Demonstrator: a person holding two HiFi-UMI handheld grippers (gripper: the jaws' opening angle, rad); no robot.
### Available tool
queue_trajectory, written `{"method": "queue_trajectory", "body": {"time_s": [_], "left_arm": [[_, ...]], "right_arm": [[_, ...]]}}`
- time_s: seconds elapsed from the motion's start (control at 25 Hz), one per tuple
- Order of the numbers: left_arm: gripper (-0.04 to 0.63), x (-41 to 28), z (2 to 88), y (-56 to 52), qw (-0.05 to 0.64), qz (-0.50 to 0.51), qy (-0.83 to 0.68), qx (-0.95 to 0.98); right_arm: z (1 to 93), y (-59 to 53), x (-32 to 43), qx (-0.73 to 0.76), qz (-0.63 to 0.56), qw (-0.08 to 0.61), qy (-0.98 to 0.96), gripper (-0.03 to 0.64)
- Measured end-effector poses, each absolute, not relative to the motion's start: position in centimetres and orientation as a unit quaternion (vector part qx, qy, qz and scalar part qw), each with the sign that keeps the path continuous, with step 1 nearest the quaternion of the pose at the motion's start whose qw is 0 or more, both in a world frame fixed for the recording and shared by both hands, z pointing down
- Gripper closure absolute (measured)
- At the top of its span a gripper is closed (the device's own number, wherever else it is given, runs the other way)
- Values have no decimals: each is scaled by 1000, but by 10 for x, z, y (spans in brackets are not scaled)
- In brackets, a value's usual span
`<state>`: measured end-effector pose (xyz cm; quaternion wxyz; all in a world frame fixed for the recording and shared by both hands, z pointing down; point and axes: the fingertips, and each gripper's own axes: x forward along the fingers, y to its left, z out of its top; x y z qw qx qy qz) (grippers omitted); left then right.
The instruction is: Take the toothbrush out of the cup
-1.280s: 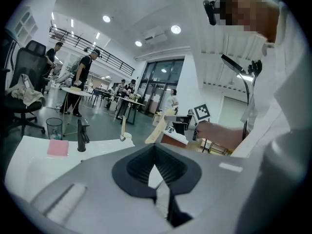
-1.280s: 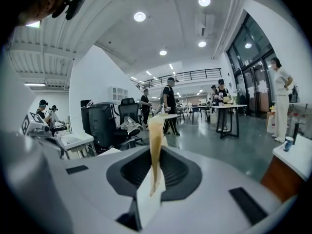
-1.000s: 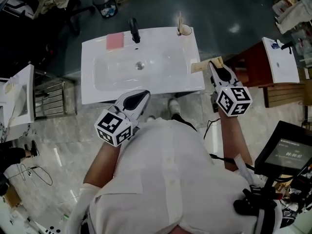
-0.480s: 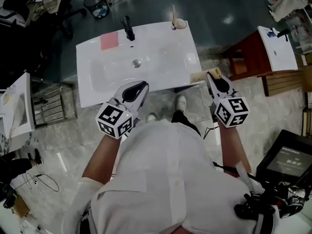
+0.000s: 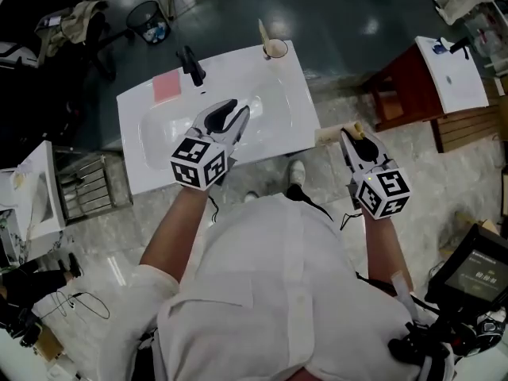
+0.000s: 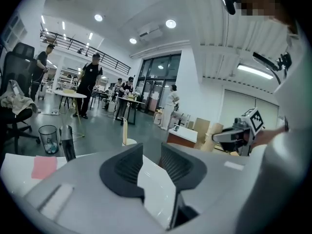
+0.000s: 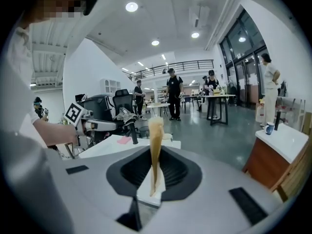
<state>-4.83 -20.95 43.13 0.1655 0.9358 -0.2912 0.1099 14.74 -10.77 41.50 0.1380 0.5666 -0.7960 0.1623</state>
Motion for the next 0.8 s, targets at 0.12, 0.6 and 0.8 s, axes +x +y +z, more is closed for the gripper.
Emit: {"method": "queue_trajectory", "body": {"time_s": [0.12, 0.6, 0.8], "left_arm": [[490, -30, 433, -240, 154, 114, -309, 931], [445, 31, 454, -341, 171, 121, -386, 898], [431, 42, 467, -376, 184, 123, -422, 879]], "right_arm": [[417, -116, 162, 562, 161, 135, -800, 568], [424, -146, 239, 541, 167, 128, -814, 568], [424, -158, 270, 529, 164, 131, -822, 568]]}}
